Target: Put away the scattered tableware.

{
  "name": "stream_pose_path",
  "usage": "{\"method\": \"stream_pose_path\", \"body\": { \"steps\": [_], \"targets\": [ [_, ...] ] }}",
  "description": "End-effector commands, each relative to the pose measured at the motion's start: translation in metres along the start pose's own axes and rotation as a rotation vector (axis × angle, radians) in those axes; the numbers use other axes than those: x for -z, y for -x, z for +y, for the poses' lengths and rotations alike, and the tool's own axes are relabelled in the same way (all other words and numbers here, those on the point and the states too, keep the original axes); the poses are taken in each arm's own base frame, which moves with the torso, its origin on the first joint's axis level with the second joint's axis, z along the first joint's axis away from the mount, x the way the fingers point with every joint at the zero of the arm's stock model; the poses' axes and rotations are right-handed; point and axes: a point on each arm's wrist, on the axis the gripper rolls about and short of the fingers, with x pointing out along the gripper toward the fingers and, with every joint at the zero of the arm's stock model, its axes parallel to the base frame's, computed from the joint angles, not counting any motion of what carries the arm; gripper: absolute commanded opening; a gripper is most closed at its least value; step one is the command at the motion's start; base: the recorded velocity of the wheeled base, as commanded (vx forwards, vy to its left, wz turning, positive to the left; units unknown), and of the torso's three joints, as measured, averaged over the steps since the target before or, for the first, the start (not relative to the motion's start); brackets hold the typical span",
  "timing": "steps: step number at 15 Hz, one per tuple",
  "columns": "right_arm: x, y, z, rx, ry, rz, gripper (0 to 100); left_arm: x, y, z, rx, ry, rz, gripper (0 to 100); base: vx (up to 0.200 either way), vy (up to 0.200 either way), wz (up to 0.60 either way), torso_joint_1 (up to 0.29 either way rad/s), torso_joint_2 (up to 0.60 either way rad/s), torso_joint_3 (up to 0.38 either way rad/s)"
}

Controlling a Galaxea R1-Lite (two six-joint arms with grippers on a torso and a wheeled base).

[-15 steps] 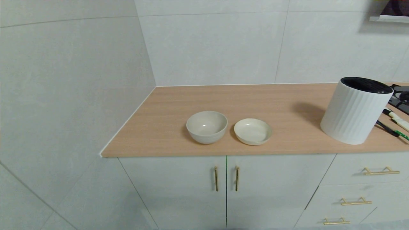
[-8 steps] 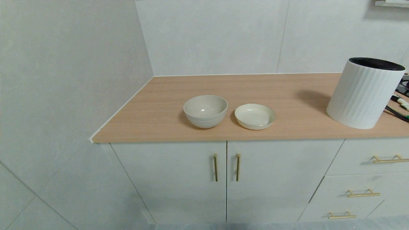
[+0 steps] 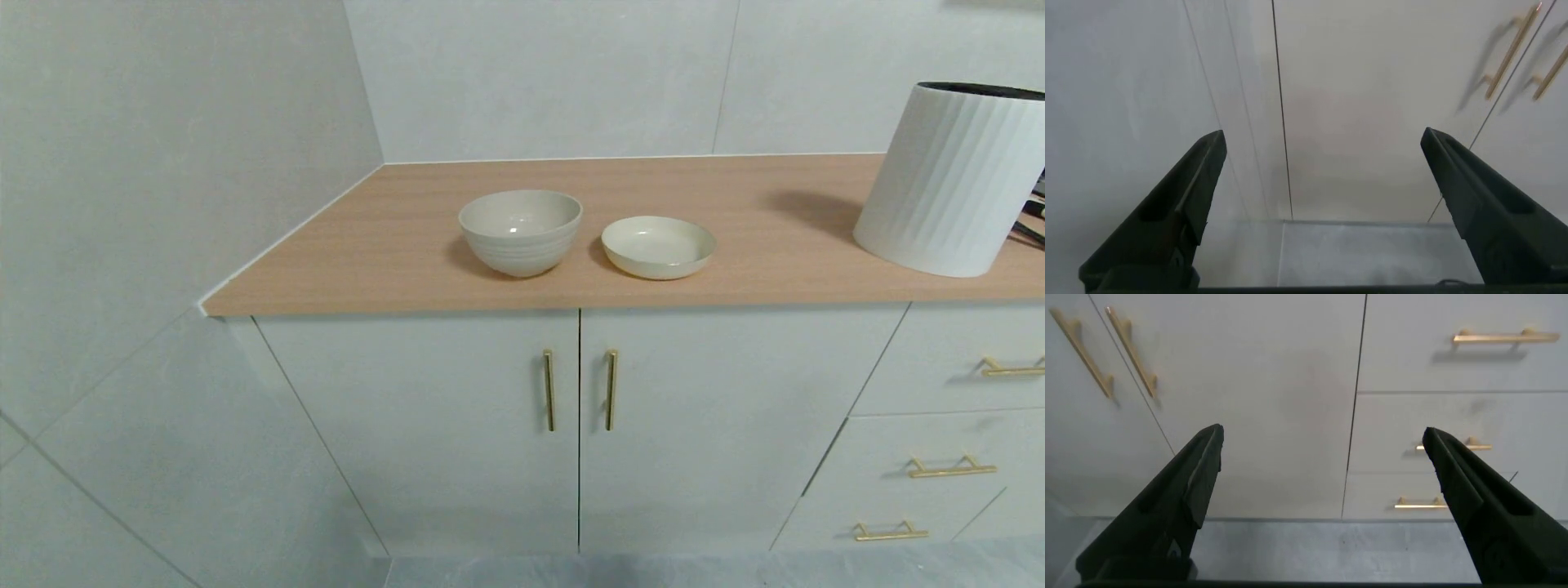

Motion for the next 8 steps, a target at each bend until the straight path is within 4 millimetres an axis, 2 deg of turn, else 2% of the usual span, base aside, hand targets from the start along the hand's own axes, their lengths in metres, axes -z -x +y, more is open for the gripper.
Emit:
{"method": "stream_pose_path", "body": {
  "steps": [1,8],
  "targets": [
    [-0.0001,-0.0001,0.0000,0.000,0.000,0.001,100,-0.0001,-0.0001,0.0000,0.000,0.000,0.001,100,0.000,0.000,0.00,-0.168,0.46,0.290],
    [-0.0001,-0.0001,0.0000,0.000,0.000,0.001,100,-0.0001,-0.0001,0.0000,0.000,0.000,0.001,100,0.000,0.000,0.00,-0.132,0.44,0.300]
  ]
}}
